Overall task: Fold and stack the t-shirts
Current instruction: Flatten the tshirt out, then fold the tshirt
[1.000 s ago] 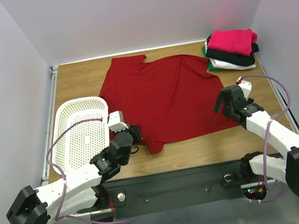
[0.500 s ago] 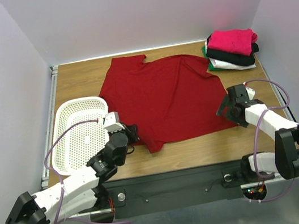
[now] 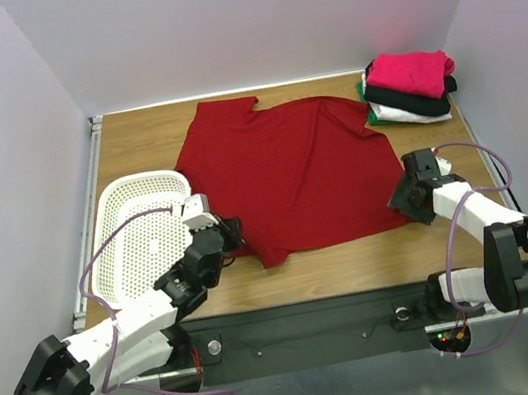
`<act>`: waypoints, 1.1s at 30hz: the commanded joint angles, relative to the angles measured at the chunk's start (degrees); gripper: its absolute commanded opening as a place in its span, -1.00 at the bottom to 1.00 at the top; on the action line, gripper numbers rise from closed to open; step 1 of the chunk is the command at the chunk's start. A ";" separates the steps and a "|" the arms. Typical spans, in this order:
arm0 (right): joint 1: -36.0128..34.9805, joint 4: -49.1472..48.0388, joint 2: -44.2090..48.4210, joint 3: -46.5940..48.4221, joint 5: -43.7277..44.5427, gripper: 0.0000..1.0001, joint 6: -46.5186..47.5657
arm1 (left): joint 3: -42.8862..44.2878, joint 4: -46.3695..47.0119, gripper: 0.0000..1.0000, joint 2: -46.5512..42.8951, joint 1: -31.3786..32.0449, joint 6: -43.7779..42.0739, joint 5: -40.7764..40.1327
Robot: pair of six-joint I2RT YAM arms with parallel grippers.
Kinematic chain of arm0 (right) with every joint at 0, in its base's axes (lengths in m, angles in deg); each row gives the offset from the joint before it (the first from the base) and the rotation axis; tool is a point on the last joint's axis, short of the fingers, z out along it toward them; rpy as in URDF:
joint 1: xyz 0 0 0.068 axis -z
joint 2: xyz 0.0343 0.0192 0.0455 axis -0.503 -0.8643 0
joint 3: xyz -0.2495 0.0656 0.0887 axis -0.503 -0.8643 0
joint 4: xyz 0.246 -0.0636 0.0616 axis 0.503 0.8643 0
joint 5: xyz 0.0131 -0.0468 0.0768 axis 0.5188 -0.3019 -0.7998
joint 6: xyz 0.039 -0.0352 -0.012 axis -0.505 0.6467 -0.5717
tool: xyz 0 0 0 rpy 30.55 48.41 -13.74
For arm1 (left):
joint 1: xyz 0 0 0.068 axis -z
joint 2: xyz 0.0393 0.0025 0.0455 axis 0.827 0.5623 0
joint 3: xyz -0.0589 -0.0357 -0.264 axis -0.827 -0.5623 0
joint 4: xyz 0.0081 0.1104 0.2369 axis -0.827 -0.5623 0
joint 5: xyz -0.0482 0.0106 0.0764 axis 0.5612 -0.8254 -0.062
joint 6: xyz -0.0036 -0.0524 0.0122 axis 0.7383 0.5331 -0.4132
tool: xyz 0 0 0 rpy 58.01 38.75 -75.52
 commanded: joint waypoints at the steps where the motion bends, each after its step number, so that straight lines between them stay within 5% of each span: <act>1: 0.59 1.75 -1.40 1.86 -1.17 0.20 -0.61 | -0.64 3.66 -1.00 0.85 -1.20 -1.42 1.32; 9: 0.59 2.19 -0.88 1.95 -1.70 -0.41 0.45 | -0.47 3.84 -1.00 1.29 -2.08 -1.42 1.85; 13: 0.59 2.89 0.88 1.78 -2.05 -0.99 1.15 | -0.73 3.66 -1.00 -0.73 -2.08 -1.77 1.76; 26: -0.55 5.53 6.68 1.77 -5.21 -0.99 0.45 | -0.46 -2.05 -1.00 -8.90 -2.08 -1.95 5.01; 33: -0.64 4.83 8.97 3.87 -3.28 -0.99 1.59 | 1.99 1.36 -1.00 -4.18 -2.00 -6.16 2.74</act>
